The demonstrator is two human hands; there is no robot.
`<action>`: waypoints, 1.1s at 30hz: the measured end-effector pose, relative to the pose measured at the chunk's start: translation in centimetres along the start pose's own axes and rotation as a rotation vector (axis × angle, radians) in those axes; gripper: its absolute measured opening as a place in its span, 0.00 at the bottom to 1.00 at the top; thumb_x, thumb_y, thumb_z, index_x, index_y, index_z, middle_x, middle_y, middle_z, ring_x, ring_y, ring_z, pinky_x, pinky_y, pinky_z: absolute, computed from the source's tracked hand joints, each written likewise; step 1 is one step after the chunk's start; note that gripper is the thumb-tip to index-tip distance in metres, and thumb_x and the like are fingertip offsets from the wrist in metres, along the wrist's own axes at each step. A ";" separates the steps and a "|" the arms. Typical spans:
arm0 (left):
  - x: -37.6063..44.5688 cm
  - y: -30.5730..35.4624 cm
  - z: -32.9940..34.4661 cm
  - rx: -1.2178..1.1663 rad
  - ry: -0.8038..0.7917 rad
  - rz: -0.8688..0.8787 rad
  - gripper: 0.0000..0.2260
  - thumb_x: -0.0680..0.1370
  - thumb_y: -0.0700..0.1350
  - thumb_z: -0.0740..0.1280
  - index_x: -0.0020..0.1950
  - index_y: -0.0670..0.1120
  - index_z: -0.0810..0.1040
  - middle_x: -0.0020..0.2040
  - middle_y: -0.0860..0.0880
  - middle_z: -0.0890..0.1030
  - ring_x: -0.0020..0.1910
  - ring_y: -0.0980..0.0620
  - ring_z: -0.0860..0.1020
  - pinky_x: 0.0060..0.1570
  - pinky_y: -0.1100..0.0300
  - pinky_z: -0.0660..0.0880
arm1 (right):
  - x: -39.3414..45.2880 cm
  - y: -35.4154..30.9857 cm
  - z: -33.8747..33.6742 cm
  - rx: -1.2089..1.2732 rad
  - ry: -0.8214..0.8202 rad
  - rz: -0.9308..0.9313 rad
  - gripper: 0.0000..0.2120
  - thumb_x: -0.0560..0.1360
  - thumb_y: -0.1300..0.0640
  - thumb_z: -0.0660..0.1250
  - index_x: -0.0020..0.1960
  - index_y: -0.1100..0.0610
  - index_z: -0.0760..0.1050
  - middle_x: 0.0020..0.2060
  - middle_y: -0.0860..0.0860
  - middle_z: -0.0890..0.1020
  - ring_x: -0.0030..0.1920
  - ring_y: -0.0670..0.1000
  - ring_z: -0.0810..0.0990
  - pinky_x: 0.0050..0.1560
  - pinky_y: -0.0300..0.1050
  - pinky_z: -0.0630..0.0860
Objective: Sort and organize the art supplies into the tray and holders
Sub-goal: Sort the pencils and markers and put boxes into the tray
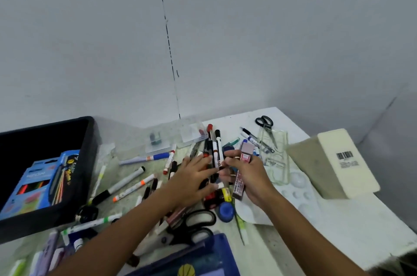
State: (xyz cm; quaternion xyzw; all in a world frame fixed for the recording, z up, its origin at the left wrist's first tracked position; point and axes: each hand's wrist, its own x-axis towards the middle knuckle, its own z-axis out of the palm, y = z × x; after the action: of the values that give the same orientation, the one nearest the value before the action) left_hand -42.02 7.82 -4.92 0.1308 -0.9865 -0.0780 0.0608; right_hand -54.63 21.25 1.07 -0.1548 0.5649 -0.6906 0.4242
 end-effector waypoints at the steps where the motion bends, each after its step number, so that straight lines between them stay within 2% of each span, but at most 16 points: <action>1: 0.2 -0.2 0.1 0.011 -0.007 -0.002 0.35 0.75 0.70 0.41 0.74 0.54 0.65 0.78 0.48 0.58 0.77 0.48 0.53 0.74 0.42 0.48 | 0.2 0.0 -0.1 0.008 -0.002 -0.004 0.07 0.77 0.69 0.64 0.54 0.65 0.75 0.36 0.58 0.80 0.32 0.53 0.81 0.38 0.49 0.82; 3: 0.5 -0.7 0.1 0.028 -0.010 -0.002 0.34 0.75 0.70 0.41 0.74 0.54 0.64 0.78 0.48 0.58 0.77 0.48 0.53 0.74 0.41 0.46 | 0.7 0.0 -0.2 0.031 -0.008 -0.006 0.08 0.77 0.69 0.64 0.55 0.66 0.74 0.36 0.58 0.79 0.32 0.53 0.80 0.37 0.49 0.82; 6: 0.5 -1.7 0.0 -0.003 0.014 -0.026 0.38 0.74 0.71 0.37 0.73 0.53 0.67 0.75 0.48 0.63 0.76 0.48 0.56 0.73 0.42 0.45 | 1.2 -0.3 -0.5 -0.003 -0.002 -0.034 0.07 0.76 0.70 0.65 0.53 0.66 0.75 0.34 0.58 0.78 0.30 0.52 0.79 0.32 0.46 0.81; 8: 0.0 -2.4 -0.1 -0.036 0.031 -0.059 0.39 0.74 0.71 0.38 0.71 0.52 0.70 0.73 0.49 0.67 0.75 0.49 0.58 0.73 0.43 0.47 | 1.7 -0.6 -0.8 -0.035 0.012 -0.058 0.05 0.75 0.71 0.65 0.50 0.65 0.77 0.32 0.57 0.77 0.27 0.49 0.76 0.26 0.41 0.75; 11: -0.9 -3.1 -0.3 -0.088 0.095 -0.101 0.35 0.76 0.70 0.43 0.68 0.50 0.73 0.68 0.50 0.72 0.72 0.51 0.64 0.73 0.40 0.53 | 2.3 -1.0 -1.3 -0.053 0.023 -0.065 0.06 0.73 0.72 0.67 0.45 0.63 0.78 0.29 0.52 0.77 0.26 0.48 0.70 0.23 0.38 0.68; 17: -2.6 -4.0 -0.8 -0.106 0.091 -0.262 0.36 0.72 0.74 0.47 0.71 0.55 0.68 0.72 0.51 0.68 0.73 0.50 0.61 0.70 0.38 0.57 | 3.5 -1.9 -1.8 -0.070 -0.016 0.000 0.07 0.73 0.73 0.67 0.46 0.62 0.78 0.29 0.51 0.78 0.27 0.46 0.70 0.23 0.37 0.66; 21: -3.6 -3.7 -0.9 -0.158 0.109 -0.292 0.38 0.71 0.74 0.50 0.75 0.55 0.62 0.74 0.51 0.65 0.74 0.51 0.60 0.72 0.40 0.56 | 3.7 -2.3 -2.2 -0.059 -0.026 0.010 0.08 0.73 0.73 0.66 0.48 0.63 0.77 0.31 0.53 0.77 0.28 0.47 0.69 0.23 0.37 0.66; 25: -4.2 -3.4 -0.4 -0.200 0.280 -0.337 0.36 0.73 0.72 0.52 0.72 0.51 0.68 0.71 0.50 0.69 0.71 0.52 0.64 0.71 0.41 0.60 | 3.8 -2.6 -2.5 -0.058 -0.046 0.010 0.08 0.73 0.74 0.65 0.49 0.64 0.77 0.32 0.54 0.75 0.28 0.47 0.69 0.23 0.37 0.66; 27: -4.4 -3.2 0.0 -0.183 0.240 -0.302 0.36 0.73 0.73 0.50 0.71 0.51 0.71 0.73 0.52 0.67 0.73 0.52 0.61 0.73 0.41 0.54 | 3.7 -2.7 -2.6 -0.051 -0.054 0.012 0.08 0.73 0.74 0.65 0.49 0.64 0.77 0.32 0.54 0.75 0.28 0.47 0.69 0.22 0.37 0.66; 31: -4.0 -2.9 0.1 -0.110 0.103 -0.305 0.37 0.71 0.75 0.45 0.72 0.56 0.68 0.78 0.54 0.54 0.77 0.53 0.48 0.72 0.44 0.34 | 3.6 -2.7 -2.5 -0.002 -0.092 0.042 0.08 0.73 0.74 0.64 0.49 0.64 0.76 0.32 0.54 0.76 0.28 0.47 0.69 0.23 0.36 0.65; 33: -3.5 -3.1 0.0 -0.097 0.081 -0.332 0.38 0.71 0.75 0.44 0.73 0.56 0.67 0.78 0.53 0.53 0.77 0.53 0.46 0.70 0.43 0.30 | 3.6 -2.7 -2.5 0.030 -0.129 0.061 0.09 0.73 0.74 0.64 0.50 0.64 0.76 0.33 0.54 0.75 0.29 0.47 0.69 0.23 0.36 0.65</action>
State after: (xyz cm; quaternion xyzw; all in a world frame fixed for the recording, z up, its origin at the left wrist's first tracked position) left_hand -37.86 5.80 -5.81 0.2919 -0.9431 -0.1290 0.0932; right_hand -59.56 20.15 1.80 -0.1752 0.5303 -0.6746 0.4827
